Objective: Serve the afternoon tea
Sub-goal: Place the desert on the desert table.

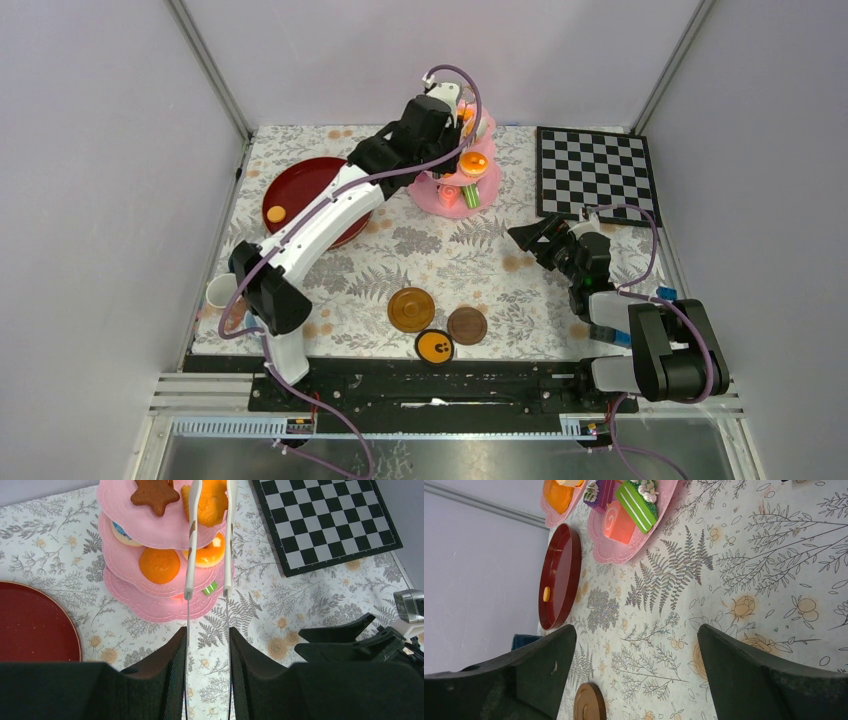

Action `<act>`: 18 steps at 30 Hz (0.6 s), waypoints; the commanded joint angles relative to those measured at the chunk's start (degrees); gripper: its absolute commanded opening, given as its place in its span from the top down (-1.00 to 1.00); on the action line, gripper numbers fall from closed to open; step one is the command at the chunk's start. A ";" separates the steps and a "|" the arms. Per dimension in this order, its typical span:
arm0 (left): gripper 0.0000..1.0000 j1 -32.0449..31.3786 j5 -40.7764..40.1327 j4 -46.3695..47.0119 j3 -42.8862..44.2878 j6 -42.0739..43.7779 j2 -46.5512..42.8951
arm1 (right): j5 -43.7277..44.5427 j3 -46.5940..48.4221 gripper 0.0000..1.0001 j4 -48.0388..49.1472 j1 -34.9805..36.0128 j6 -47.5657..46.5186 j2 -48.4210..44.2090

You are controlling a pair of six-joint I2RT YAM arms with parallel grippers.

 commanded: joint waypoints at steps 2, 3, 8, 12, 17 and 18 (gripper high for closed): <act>0.52 -0.11 -2.87 4.68 6.00 1.55 1.71 | 0.28 -0.05 -0.97 2.68 -0.25 -0.03 -0.65; 0.52 -0.12 -3.00 4.34 6.72 1.82 2.27 | 0.21 -0.05 -0.97 2.69 -0.25 -0.04 -0.64; 0.51 -0.12 -4.03 3.16 9.25 2.82 4.32 | 0.18 -0.08 -0.97 2.78 -0.25 0.02 -0.49; 0.46 -0.14 -5.69 2.72 9.76 3.96 4.96 | 0.04 0.04 -0.97 2.78 -0.25 0.09 -0.32; 0.42 -0.15 -6.25 1.65 10.53 4.70 5.83 | 0.02 0.14 -0.97 2.87 -0.25 0.11 -0.19; 0.41 -0.15 -6.29 1.57 10.46 4.71 5.92 | -0.06 0.12 -0.97 2.87 -0.24 0.11 -0.20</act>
